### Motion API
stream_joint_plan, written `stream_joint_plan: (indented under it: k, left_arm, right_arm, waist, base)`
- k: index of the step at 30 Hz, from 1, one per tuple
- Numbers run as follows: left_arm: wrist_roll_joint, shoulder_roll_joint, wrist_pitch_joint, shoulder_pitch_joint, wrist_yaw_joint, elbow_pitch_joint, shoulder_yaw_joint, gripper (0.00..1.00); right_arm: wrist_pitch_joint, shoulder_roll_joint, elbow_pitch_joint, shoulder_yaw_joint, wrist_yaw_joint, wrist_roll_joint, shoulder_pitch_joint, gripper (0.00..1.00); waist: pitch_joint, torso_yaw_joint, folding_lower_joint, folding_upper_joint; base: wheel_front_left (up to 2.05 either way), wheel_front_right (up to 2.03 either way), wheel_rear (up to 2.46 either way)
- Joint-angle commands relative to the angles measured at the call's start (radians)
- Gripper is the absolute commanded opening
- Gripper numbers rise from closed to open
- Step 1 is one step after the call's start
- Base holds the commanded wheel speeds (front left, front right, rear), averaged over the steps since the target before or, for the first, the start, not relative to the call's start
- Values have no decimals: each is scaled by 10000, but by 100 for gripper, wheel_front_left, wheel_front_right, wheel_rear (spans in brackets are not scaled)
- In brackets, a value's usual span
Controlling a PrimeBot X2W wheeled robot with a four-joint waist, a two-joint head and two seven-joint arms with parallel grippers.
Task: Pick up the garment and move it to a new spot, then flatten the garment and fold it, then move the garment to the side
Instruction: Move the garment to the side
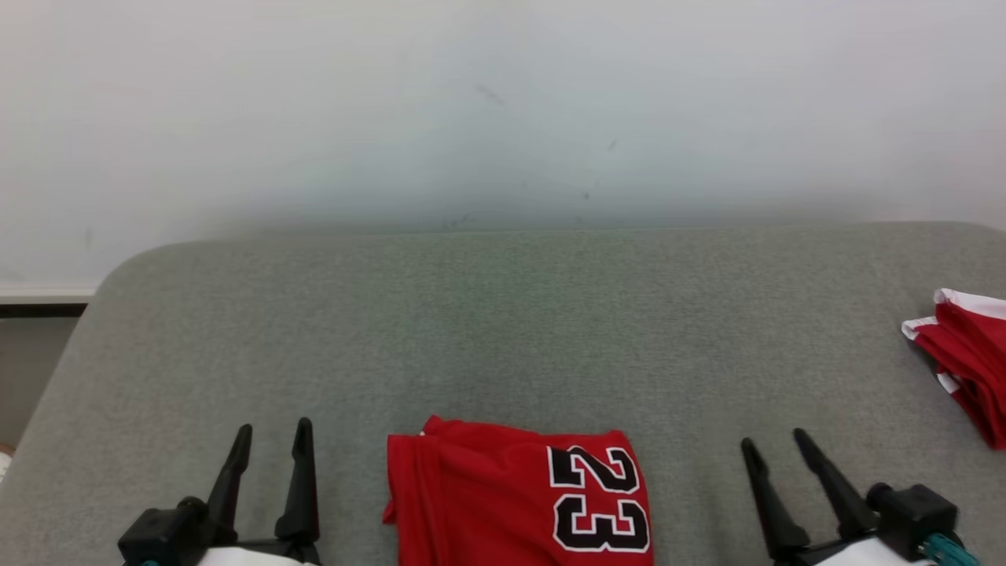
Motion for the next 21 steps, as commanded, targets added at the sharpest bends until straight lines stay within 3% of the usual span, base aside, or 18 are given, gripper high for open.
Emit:
stream_joint_plan:
  k: [1, 12, 21]
  left_arm:
    - [-24, 31, -13, -37, 10, 14, -17, 100]
    - [12, 35, -13, -121, 68, 104, -131, 100]
    - [-48, 31, -13, -199, 4, 153, -189, 100]
  right_arm:
    - [98, 36, 174, 161, 1, 78, -211, 100]
    - [1681, 631, 2422, 1535, 1, 807, -1427, 100]
    - [3172, 1016, 4219, 1537, 1, 1441, -1950, 100]
  waist:
    - [13, 138, 0, 0]
    - [130, 1157, 0, 0]
    - [271, 1729, 0, 0]
  base:
    - [0, 0, 0]
    - [0, 0, 0]
    - [0, 0, 0]
